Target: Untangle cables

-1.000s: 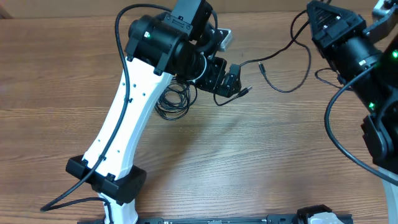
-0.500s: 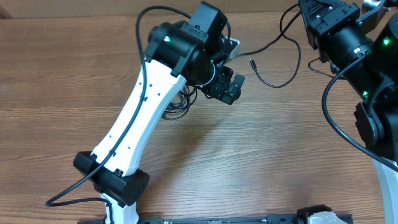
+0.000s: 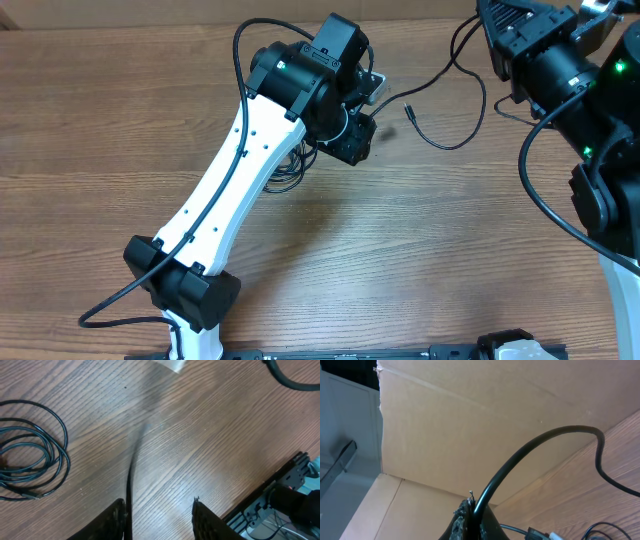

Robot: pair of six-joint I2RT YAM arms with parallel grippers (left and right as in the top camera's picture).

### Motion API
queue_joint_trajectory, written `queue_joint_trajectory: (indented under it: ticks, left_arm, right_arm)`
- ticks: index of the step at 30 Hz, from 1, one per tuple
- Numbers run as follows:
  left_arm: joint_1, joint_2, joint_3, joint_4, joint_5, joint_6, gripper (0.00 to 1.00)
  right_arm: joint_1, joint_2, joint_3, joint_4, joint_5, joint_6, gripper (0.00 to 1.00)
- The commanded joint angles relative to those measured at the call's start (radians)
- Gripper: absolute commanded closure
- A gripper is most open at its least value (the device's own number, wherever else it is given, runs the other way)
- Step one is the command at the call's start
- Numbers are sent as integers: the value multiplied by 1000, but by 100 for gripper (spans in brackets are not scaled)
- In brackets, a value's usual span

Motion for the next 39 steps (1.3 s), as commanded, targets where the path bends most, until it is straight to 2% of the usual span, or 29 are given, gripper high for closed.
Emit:
queue_joint_trajectory:
  ticks: [1, 5, 17, 22, 29, 31, 35, 39]
  left_arm:
    - [-9, 6, -2, 3, -20, 5, 71]
    - [-5, 5, -2, -10, -18, 3, 96]
    - [42, -5, 3, -53, -17, -13, 96]
    - [43, -5, 3, -55, -17, -13, 93]
    - [43, -5, 3, -46, 49, -9, 67]
    - [46, -5, 3, -40, 82, -7, 49]
    - [48, -5, 3, -26, 146, 27, 1]
    - [48, -5, 3, -8, 166, 28, 0]
  right_arm:
    - [-5, -8, 8, 5, 0, 5, 96]
    - [-5, -8, 8, -21, 86, 4, 96]
    - [-5, -8, 8, -160, 391, 0, 96]
    - [-5, -4, 7, -176, 430, 0, 96]
    - [-5, 16, 7, -181, 429, 0, 96]
    - [-5, 23, 7, -181, 418, 0, 96]
    - [-5, 39, 7, -181, 365, 0, 96]
    - [-5, 47, 7, -180, 333, 0, 96]
